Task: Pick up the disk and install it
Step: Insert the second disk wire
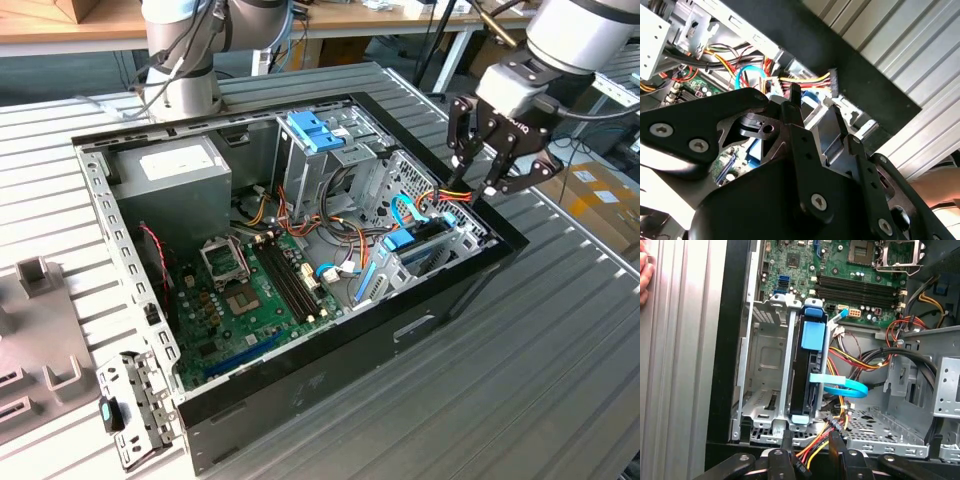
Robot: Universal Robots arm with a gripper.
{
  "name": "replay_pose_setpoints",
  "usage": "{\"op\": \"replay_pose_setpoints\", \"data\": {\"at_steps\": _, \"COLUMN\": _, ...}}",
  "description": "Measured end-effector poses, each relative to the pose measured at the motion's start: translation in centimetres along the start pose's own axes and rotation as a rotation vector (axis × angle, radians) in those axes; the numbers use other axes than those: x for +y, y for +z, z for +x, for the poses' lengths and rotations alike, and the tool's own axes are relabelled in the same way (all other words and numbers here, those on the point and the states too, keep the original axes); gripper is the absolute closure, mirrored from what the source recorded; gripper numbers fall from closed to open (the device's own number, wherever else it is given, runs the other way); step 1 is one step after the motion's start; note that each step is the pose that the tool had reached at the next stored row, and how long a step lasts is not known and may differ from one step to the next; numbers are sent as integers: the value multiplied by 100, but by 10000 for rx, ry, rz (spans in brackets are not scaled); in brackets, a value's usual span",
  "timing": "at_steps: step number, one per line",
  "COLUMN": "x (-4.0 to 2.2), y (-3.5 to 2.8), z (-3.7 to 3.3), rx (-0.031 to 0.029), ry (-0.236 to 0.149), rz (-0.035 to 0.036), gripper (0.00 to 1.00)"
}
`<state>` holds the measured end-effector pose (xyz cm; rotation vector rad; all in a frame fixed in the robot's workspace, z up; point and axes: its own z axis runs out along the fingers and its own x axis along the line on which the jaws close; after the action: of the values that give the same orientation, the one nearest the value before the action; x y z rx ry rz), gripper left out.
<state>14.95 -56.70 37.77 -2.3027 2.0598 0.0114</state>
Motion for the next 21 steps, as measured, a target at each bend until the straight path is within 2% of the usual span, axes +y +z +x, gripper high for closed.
{"op": "replay_pose_setpoints", "data": {"at_steps": 6, "x": -152, "y": 4, "z": 41, "rx": -5, "ry": 1, "rz": -48, "gripper": 58}}
{"op": "replay_pose_setpoints", "data": {"at_steps": 13, "x": -163, "y": 5, "z": 42, "rx": -6, "ry": -29, "rz": -50, "gripper": 58}}
{"op": "replay_pose_setpoints", "data": {"at_steps": 21, "x": -171, "y": 37, "z": 45, "rx": -40, "ry": -1685, "rz": -118, "gripper": 58}}
